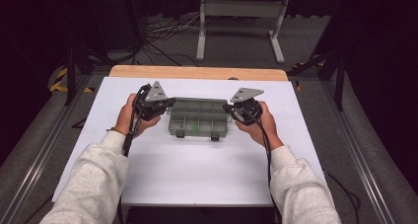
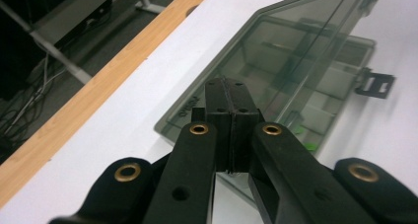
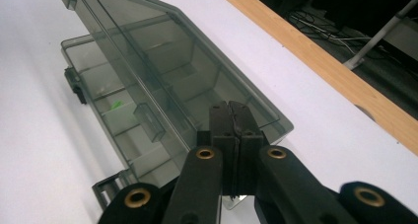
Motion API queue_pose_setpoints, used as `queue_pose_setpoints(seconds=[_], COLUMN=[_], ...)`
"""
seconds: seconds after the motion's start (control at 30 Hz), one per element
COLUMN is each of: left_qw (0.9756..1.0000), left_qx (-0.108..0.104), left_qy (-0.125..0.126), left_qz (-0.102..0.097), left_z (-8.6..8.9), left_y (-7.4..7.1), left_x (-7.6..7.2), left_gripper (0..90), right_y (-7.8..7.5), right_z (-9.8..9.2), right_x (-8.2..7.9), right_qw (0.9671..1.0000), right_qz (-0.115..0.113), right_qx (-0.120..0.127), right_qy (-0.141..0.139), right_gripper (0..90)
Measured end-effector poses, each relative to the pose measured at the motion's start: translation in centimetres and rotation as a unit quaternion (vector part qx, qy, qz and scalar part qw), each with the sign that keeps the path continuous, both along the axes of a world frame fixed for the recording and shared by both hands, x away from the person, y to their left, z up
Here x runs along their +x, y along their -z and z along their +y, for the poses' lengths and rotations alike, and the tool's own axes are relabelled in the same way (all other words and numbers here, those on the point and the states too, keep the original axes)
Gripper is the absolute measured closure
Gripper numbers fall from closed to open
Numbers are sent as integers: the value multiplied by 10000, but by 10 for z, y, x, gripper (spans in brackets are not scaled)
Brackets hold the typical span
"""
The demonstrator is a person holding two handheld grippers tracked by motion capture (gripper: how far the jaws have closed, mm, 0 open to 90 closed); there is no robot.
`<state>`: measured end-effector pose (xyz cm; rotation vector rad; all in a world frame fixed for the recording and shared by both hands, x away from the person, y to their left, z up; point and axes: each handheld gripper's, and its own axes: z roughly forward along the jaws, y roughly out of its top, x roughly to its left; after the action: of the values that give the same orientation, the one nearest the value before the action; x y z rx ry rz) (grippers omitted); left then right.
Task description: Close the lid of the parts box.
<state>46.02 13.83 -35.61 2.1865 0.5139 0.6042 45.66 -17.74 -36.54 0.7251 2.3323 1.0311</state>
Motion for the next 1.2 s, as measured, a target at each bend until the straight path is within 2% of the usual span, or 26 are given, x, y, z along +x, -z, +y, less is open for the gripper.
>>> queue_pose_setpoints(seconds=[0.2, 0.4, 0.73, 0.9, 1.2], left_qw=[9999, 9997, 9994, 9991, 9989], left_qx=[-47, 44, 91, 201, 213], left_qy=[123, 236, 338, 379, 413], left_qz=[4, -58, -23, -59, -30], left_z=[-1, -2, 1, 1, 0], left_y=[11, 18, 29, 36, 46], left_x=[-10, -18, -26, -29, -30], left_gripper=[900, 900, 900, 900, 900], right_y=[7, 15, 20, 27, 35], right_z=[-1, -1, -1, -1, 1], right_x=[-8, -13, -19, -21, -24], right_qw=[9999, 9998, 9998, 9998, 9998], right_qz=[72, 127, 102, 150, 152], right_qx=[77, 58, 19, -7, -29], right_qy=[-77, -133, -173, -158, -157], right_gripper=[900, 900, 900, 900, 900])
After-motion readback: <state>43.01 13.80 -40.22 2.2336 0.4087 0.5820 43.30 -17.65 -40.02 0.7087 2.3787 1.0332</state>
